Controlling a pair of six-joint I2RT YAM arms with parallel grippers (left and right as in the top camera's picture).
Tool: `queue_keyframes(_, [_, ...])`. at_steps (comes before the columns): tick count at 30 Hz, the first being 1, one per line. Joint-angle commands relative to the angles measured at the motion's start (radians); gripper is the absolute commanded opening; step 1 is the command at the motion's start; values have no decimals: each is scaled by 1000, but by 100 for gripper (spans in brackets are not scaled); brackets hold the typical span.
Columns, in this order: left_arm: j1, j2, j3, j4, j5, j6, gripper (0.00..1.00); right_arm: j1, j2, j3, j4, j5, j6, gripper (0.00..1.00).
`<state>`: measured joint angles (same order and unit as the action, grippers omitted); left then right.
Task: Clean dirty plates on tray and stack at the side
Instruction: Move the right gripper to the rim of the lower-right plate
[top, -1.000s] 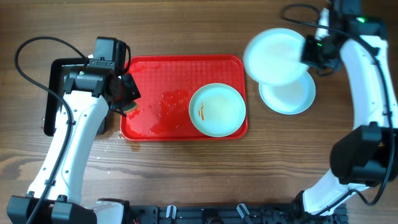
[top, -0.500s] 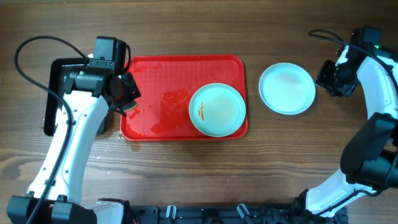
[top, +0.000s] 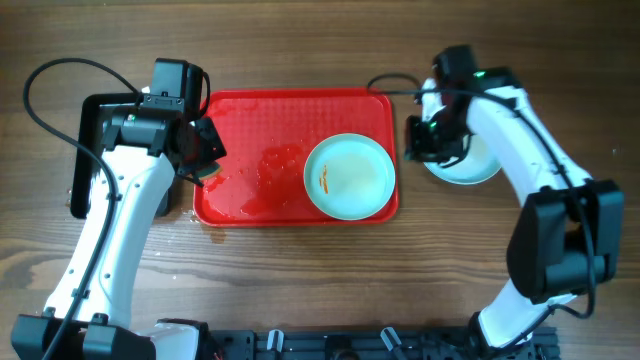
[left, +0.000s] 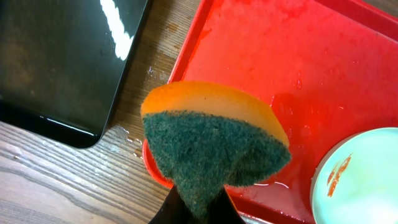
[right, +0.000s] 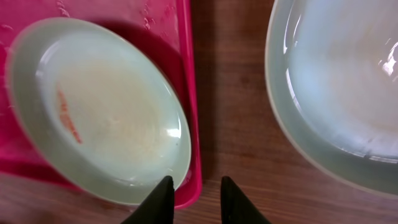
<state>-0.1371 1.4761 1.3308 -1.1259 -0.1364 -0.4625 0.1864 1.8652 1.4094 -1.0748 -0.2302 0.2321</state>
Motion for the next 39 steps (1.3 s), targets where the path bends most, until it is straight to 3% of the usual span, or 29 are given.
queue_keyframes(1, [2,0,8,-1,-10,-14,4,76,-21,-98,71,72,112,30])
queue_keyframes(6, [2,0,8,-1,-10,-14,4,127,-21,-198,203,-40,113,30])
queue_keyframes(17, [2,0,8,-8,-10,-13,4,129,-21,-212,251,110,185,31])
queue_keyframes(27, [2,0,8,-4,-10,-13,4,129,-23,-166,223,56,137,29])
queue_keyframes(39, [2,0,8,-4,-10,-13,4,131,-21,-256,298,62,144,26])
